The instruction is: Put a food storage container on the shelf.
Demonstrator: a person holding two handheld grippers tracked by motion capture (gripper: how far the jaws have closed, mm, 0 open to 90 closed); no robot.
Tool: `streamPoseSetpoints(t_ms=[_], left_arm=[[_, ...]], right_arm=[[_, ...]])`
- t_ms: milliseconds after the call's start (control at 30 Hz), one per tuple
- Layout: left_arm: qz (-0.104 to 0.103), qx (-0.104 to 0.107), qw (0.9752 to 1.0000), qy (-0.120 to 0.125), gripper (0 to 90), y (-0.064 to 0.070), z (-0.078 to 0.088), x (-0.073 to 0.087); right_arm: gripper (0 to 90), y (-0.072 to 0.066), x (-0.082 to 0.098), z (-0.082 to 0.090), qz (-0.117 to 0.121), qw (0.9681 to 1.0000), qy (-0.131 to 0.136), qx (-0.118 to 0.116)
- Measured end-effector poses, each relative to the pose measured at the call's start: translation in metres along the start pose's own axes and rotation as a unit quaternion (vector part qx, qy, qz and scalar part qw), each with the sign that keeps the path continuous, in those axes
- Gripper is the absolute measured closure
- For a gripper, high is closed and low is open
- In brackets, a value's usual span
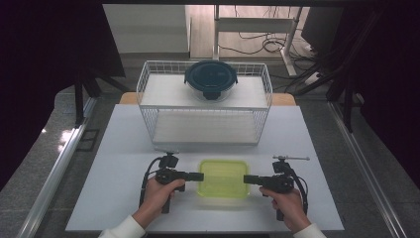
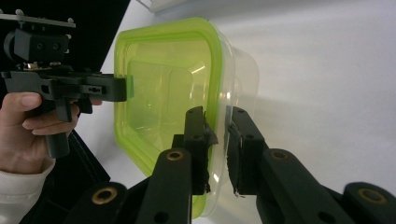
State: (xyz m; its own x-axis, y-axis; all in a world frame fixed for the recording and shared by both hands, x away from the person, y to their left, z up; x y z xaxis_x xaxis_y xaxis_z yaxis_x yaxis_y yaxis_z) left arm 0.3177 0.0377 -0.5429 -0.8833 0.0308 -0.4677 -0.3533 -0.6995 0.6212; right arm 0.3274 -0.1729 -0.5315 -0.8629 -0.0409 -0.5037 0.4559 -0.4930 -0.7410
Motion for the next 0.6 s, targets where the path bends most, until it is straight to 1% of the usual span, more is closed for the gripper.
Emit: streamPoseSetpoints(t_ms=[167,367,600], left_arm=[[-0.013,-0.002,0.9998,0.013,78.0,0.007,0.007,-0.003],[-0.031,-0.014,0.999,0.028,78.3,0.013,0.016,-0.008],[-0.04,-0.019,0.9983,0.039,78.7,0.015,0.022,-0.013]], right_arm=[[78.4,-0.007,-0.004,0.004,0.021,0.9998,0.004,0.001],[78.7,-0.016,-0.008,0.006,0.039,0.9992,0.009,0.002],[78.7,-0.024,-0.015,0.006,0.06,0.9981,0.01,0.008]])
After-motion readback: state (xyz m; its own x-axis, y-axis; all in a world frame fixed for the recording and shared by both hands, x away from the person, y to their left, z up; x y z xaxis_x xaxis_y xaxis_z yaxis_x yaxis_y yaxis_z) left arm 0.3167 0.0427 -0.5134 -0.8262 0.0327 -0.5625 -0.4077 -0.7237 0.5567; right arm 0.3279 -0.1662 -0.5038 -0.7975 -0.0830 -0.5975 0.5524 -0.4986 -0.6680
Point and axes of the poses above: each handheld gripper's, and its own axes: z roughly backward along the jaws, x roughly out of its underside, y roughly to its right, the point moved 9 cm from there along -z, roughly forward along the jaws, and after that the axes turned 11 degrees about -x, right-handed, at the moved point
